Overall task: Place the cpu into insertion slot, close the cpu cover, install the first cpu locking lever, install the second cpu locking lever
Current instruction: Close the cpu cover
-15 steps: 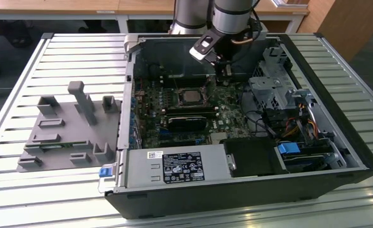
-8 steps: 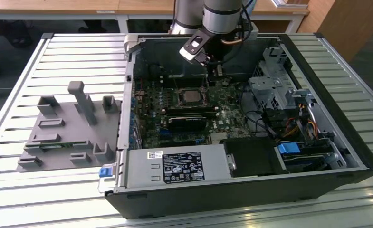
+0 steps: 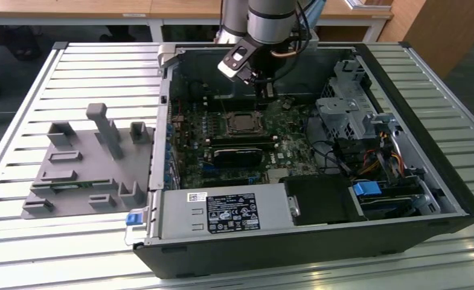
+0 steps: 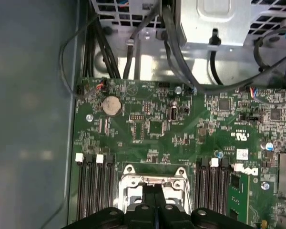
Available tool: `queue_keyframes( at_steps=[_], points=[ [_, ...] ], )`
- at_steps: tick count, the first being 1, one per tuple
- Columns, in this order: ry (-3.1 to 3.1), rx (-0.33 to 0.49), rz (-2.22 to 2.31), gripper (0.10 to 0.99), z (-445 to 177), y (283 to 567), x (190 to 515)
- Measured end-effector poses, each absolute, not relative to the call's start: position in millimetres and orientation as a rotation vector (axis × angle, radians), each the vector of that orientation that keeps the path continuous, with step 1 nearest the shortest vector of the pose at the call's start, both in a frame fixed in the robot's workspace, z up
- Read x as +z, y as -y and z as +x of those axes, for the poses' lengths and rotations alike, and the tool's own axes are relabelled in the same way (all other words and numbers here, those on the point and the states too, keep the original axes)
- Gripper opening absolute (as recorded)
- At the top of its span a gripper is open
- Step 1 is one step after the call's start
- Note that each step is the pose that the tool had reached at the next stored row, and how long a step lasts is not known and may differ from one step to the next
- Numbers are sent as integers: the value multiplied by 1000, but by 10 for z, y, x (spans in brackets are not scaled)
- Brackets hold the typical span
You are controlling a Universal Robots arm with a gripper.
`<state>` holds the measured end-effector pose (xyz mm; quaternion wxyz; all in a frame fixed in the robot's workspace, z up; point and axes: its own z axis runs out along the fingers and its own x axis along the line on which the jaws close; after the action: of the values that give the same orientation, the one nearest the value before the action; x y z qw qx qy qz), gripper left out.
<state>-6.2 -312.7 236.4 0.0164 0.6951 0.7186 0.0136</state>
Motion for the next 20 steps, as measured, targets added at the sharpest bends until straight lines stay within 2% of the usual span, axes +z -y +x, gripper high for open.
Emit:
queue_keyframes(
  at_steps=[20],
  points=[
    [-2234,42,2161,106,-267,3124,2337]
  ],
)
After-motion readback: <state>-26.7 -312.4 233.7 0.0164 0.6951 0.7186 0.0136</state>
